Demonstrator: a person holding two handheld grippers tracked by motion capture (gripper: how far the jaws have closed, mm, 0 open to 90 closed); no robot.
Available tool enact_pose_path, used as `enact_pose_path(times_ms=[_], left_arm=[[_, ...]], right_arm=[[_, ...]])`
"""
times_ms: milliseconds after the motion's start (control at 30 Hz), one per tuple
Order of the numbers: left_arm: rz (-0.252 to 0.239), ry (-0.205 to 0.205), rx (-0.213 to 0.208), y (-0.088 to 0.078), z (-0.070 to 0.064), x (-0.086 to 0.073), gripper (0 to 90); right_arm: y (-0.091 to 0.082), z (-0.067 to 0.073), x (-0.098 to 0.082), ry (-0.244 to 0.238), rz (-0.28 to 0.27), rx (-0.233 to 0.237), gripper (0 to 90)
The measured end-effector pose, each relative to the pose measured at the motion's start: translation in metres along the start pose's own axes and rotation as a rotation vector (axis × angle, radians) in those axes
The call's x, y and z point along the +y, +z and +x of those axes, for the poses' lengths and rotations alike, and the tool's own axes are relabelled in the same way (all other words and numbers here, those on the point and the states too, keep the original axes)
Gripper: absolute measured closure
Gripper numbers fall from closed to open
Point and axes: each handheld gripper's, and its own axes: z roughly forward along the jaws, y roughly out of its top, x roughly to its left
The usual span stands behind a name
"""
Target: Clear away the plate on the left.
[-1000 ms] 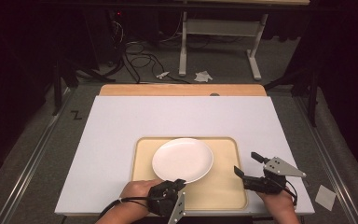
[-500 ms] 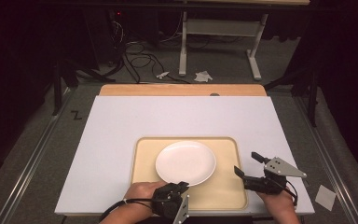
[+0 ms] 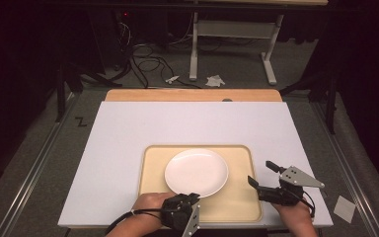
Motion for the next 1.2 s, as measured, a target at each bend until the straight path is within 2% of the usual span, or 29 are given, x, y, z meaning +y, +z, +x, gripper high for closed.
enact_pose_path(times_ms=[167, 333, 667, 867, 1200], left_arm=[[0.005, 0.004, -0.017, 0.001, -0.002, 0.0, 86.5], [0.013, 0.007, -0.05, 0.005, -0.005, 0.0, 84.7], [0.017, -0.008, -0.08, 0.007, -0.006, -0.001, 83.1], [0.021, 0.0, -0.101, 0.009, -0.009, -0.001, 82.1], [0.051, 0.0, -0.142, 0.013, -0.013, -0.001, 79.7]], right_arm=[[0.0, 0.0, 0.0, 0.004, 0.001, 0.0, 16.5], [0.0, 0.0, 0.0, -0.002, 0.001, 0.0, 16.5], [0.0, 0.0, 0.0, 0.004, 0.005, 0.001, 16.5], [0.0, 0.001, 0.0, 0.005, 0.005, 0.003, 16.5], [0.0, 0.001, 0.0, 0.006, 0.006, 0.004, 16.5]])
